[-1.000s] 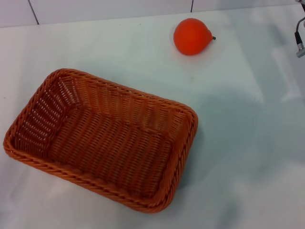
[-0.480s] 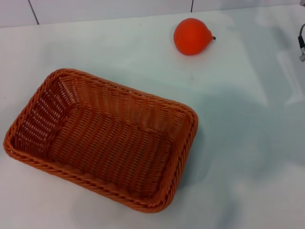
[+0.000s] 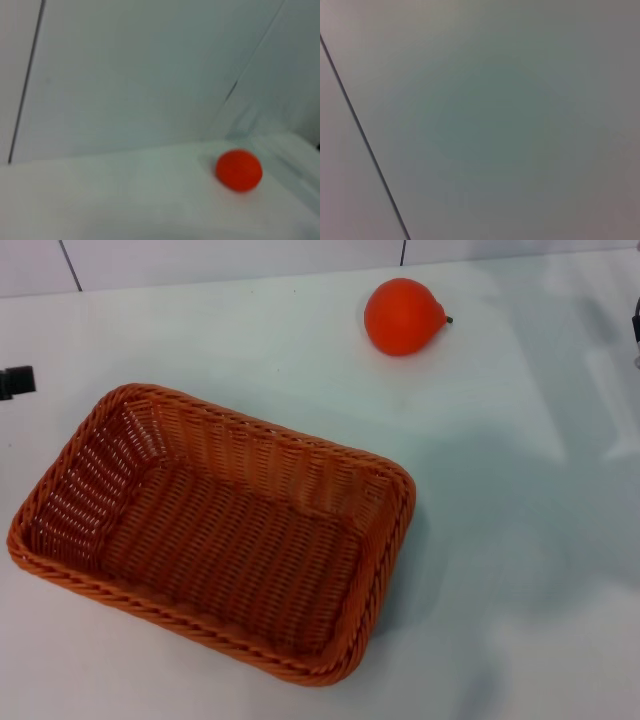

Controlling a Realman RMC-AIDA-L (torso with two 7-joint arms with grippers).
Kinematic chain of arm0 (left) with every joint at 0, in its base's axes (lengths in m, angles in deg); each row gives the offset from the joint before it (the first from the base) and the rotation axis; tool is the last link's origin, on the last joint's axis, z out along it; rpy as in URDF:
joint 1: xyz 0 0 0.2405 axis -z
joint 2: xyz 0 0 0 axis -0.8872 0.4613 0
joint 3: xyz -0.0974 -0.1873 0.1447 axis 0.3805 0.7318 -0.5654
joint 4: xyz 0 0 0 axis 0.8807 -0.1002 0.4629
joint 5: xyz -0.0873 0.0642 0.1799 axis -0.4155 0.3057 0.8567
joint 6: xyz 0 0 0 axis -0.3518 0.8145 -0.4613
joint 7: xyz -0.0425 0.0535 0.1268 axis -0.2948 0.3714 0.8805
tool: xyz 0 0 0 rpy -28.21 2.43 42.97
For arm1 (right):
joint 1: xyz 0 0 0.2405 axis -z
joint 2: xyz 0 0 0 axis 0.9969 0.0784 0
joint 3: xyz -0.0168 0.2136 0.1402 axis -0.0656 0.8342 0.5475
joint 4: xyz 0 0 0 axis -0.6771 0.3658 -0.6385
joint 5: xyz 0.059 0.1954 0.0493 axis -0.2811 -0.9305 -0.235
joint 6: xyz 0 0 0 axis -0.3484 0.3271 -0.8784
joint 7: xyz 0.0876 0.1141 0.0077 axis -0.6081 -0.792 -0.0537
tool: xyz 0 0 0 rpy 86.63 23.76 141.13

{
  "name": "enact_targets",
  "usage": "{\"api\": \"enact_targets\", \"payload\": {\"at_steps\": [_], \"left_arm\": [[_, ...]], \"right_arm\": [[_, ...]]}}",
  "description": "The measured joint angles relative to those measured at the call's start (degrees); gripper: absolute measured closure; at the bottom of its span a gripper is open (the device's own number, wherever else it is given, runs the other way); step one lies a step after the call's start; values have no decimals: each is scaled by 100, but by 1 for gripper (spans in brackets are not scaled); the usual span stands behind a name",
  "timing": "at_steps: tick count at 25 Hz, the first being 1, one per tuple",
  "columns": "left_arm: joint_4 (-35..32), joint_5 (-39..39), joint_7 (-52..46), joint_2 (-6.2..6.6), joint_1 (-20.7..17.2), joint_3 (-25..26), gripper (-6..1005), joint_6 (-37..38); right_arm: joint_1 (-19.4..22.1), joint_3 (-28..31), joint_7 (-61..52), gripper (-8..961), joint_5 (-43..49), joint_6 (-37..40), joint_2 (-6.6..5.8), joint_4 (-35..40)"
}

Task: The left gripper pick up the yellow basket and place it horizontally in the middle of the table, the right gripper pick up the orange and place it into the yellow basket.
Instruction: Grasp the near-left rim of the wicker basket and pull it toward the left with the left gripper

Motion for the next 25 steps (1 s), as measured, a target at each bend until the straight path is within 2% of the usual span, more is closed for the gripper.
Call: {"api": "enact_targets", "payload": {"at_steps": [3,8,11,17,25], "left_arm": [[24,444,-210,15,231,-102,148,135],[33,1118,-615,-46,456,-466,157,149],[59,1354,-725,-109,530,-534,161,82],[113,1787,-774,-313,635,-609,171,-260],[312,2154,-785,-396,696,-948,184,-547]], "right_arm": [[0,31,0,38,0,-32,1,-6],[42,63,-1,38,0,-37,12,-14],[50,67,0,38,0,-43,18,-20],[58,68,-7,38,0,-79,18,-24],[60,76,-9,38,0,-133,19,-25]]}}
